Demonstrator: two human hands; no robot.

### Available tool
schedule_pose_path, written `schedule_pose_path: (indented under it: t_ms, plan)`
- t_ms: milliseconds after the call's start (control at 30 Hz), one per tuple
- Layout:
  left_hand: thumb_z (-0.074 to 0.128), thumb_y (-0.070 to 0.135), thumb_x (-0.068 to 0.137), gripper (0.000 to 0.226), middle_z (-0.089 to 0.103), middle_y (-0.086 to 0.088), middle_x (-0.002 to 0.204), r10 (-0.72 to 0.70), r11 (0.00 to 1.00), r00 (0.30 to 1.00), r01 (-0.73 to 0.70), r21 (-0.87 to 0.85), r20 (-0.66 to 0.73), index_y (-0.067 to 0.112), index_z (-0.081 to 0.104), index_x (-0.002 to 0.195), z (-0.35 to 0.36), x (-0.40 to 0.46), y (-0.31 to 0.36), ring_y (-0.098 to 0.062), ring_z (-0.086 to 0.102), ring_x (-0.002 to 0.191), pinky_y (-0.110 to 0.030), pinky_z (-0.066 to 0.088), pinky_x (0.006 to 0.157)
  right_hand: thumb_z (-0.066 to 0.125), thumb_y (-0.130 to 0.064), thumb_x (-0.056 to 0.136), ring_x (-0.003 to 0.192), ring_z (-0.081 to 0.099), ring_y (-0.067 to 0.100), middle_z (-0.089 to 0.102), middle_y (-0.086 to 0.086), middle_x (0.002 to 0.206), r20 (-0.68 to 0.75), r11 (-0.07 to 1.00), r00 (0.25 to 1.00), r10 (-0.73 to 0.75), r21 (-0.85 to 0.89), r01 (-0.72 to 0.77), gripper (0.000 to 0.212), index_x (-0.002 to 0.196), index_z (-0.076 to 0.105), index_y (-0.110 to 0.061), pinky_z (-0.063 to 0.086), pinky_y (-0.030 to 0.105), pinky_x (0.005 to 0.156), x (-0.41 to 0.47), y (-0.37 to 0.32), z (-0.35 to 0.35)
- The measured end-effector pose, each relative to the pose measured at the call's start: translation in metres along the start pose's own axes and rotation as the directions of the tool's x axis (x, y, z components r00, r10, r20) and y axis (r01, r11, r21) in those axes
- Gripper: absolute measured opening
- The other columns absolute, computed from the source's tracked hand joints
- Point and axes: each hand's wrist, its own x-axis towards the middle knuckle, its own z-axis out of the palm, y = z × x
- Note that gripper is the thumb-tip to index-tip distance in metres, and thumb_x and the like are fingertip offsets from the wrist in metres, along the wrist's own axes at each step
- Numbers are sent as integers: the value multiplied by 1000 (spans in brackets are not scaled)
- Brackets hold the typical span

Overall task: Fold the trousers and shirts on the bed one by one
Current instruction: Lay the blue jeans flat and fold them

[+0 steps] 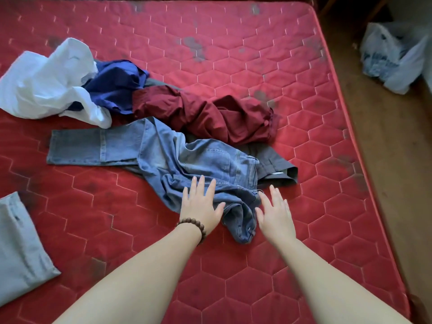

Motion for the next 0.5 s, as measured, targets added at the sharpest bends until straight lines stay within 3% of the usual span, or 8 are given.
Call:
schedule_pose_path:
  t_ms: [200, 267, 333, 400, 500]
  plan:
    - [34, 70, 87, 84, -11, -3, 161, 117, 992, 991, -119, 35, 67, 32, -4, 152, 56, 64, 11, -26, -16, 146, -49, -1, 118, 44, -47, 97, 148, -8, 19, -7, 3, 161, 124, 998, 992, -13, -65, 21, 68, 153, 13, -24, -1, 39, 119, 62, 25, 46]
    - [36, 73, 84, 89, -12, -1, 160, 121, 991, 986, -127, 45, 114, 34, -7, 151, 77, 73, 10, -27, -16, 146, -51, -1, 118, 46, -45, 96, 148, -4, 17, -3, 0, 162, 187, 998, 981, -42, -42, 50, 71, 153, 10, -24, 2, 38, 119, 73, 26, 65]
    - [42, 72, 83, 90, 1, -1, 161, 105, 992, 986, -113, 54, 127, 34, -2, 152, 93, 78, 6, -26, -6, 147, -49, 4, 118, 50, -35, 95, 144, 21, 22, 22, 4, 157, 195, 999, 980, -31, 1, 32, 62, 150, 24, -22, 21, 36, 114, 79, 24, 79]
    - [47, 64, 85, 81, 26, -2, 152, 110, 990, 992, -115, 78, 67, 33, 11, 151, 100, 80, 2, -25, 18, 141, -42, 19, 114, 50, -26, 93, 120, 46, 27, 49, 6, 130, 136, 1000, 991, 6, -2, -6, 37, 129, 46, -19, 39, 36, 91, 80, 21, 86]
    - [47, 43, 92, 51, 48, 3, 125, 158, 980, 987, -152, 127, -37, 33, 33, 141, 94, 80, 0, -22, 42, 118, -34, 33, 94, 49, -20, 91, 101, 52, 31, 53, 8, 104, 58, 999, 998, 37, 26, -39, 14, 103, 51, -14, 38, 37, 71, 74, 15, 81]
